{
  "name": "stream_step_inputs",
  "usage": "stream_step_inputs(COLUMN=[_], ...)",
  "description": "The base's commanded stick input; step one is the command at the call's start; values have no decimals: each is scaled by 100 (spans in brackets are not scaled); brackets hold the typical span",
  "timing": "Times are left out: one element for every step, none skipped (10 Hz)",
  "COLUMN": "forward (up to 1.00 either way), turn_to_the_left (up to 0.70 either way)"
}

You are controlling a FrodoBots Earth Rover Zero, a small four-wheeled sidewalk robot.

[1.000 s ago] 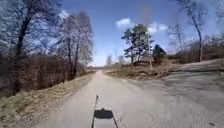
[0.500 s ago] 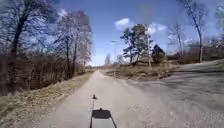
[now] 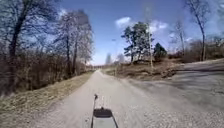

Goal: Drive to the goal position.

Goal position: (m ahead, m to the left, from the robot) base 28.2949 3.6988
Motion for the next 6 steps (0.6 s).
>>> stream_step_inputs(forward=[70,70,70,70,70,70], turn_to_the_left=[4,27,17,0,0,4])
